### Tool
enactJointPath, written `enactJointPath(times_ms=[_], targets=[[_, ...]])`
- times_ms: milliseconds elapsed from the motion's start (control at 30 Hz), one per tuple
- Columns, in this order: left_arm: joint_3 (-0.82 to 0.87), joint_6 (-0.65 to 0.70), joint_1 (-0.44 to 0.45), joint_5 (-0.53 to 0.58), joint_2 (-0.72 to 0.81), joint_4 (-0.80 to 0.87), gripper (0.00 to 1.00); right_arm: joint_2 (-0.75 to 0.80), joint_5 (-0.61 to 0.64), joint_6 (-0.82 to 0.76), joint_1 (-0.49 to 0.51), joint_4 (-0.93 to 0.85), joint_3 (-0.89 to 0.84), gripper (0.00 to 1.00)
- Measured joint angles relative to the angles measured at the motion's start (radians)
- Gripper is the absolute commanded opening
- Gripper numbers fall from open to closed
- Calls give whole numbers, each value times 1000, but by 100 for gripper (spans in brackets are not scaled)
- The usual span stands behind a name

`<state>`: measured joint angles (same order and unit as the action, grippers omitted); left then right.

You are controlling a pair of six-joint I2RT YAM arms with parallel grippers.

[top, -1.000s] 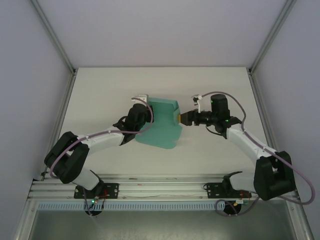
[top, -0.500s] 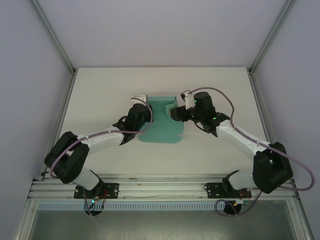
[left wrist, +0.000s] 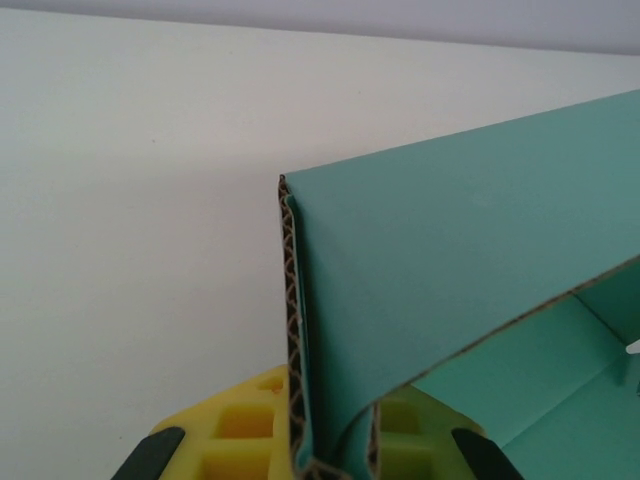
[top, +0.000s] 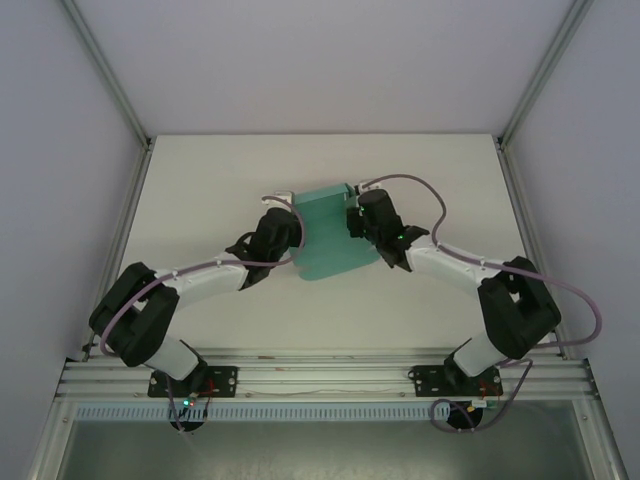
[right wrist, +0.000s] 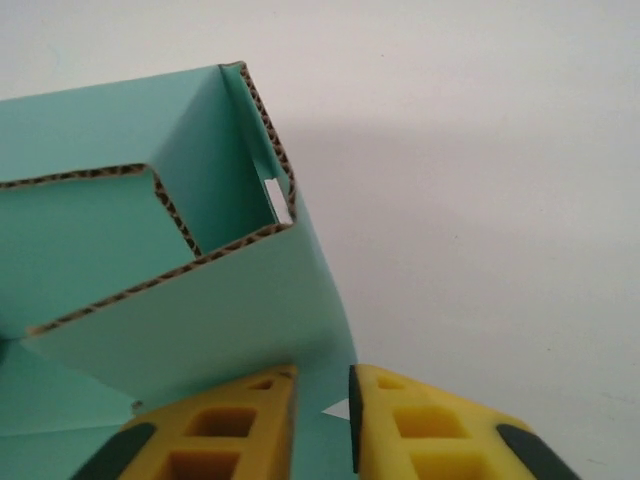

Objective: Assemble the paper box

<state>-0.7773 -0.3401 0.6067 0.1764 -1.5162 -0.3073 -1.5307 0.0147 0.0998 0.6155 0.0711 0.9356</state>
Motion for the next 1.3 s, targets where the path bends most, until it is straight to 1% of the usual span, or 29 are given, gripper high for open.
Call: enactJointPath(times_ms=[100,200,333,467,600,667,833,933,1000,1033,1067,1167,1300], targets=[[-11,-5,0,-2,-35,2,0,6,-49,1,-1,8,-16,32],[-13,-6,0,-8,-66,-2,0,35,-122,2,-14,27,-83,39],[-4,5,2,-38,-108,-20,0,82,-221,16,-69,36,-171,45],[19,18,5,-80,-134,-72,0,94,-332,12,-126,63,-222,55],[29,42,8,-110,-173,-112,0,95,-484,-31,-175,117,-297,66],[37,54,8,-125,-189,-129,0,93,-531,-58,-188,119,-311,69],[43,62,8,-136,-212,-165,0,63,-627,-128,-196,140,-309,68],[39,62,9,-136,-224,-182,0,31,-701,-139,-196,167,-303,68],[37,62,8,-131,-227,-184,0,9,-717,-135,-196,188,-300,68],[37,62,8,-131,-227,-184,0,0,-712,-132,-197,198,-299,68],[37,62,8,-131,-227,-185,0,-7,-702,-126,-197,202,-298,65],[37,62,8,-131,-227,-185,0,-20,-641,-102,-187,210,-286,57],[25,62,8,-116,-239,-184,0,-57,-488,-71,-140,218,-254,48]])
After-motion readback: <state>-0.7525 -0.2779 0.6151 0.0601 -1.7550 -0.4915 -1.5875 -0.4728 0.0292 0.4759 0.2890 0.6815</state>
